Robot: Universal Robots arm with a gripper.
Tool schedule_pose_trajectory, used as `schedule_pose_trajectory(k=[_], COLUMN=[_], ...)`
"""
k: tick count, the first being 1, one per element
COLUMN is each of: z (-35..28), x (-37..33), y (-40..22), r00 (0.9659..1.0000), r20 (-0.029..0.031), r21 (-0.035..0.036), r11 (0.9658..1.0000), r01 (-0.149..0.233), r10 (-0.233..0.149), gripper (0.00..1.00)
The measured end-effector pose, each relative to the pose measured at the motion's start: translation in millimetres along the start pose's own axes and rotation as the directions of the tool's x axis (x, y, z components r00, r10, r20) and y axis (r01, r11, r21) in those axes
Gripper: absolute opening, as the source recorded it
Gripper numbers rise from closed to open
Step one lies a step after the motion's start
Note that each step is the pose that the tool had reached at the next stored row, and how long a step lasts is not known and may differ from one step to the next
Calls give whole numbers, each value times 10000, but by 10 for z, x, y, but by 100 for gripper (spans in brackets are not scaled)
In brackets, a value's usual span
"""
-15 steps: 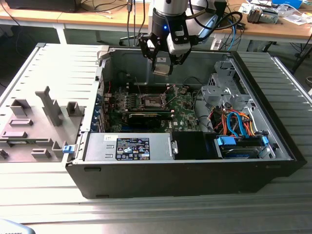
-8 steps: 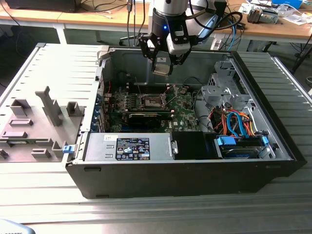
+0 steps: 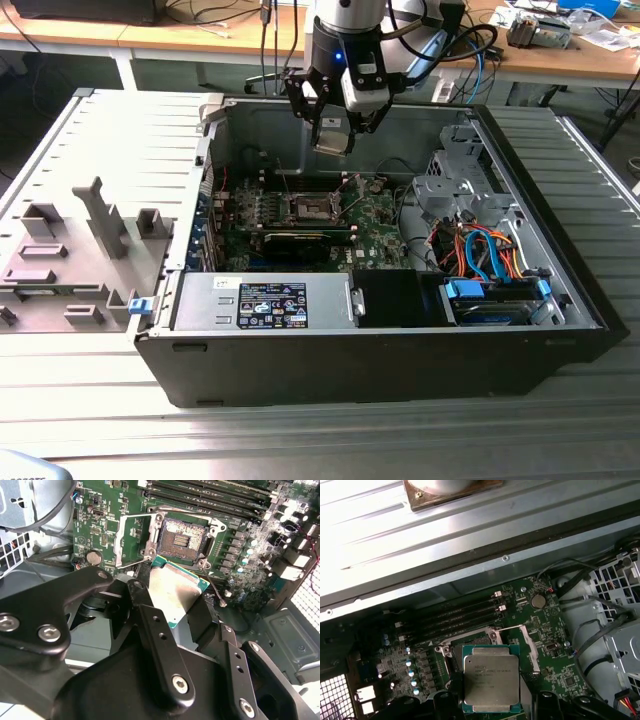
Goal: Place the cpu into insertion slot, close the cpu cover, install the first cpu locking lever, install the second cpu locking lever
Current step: 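Place the cpu into insertion slot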
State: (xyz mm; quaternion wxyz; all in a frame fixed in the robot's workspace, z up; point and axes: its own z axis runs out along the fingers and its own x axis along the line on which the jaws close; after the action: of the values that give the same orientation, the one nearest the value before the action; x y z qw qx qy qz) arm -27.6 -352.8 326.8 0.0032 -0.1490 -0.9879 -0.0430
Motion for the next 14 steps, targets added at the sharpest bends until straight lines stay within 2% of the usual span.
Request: schedule_pose_trajectory(k=[14], z=[0], x=[0], y=[0], r00=[9998], r20=[15], r21=[-4], r11=[9998], r01=[-186], r10=[186], gripper=[54])
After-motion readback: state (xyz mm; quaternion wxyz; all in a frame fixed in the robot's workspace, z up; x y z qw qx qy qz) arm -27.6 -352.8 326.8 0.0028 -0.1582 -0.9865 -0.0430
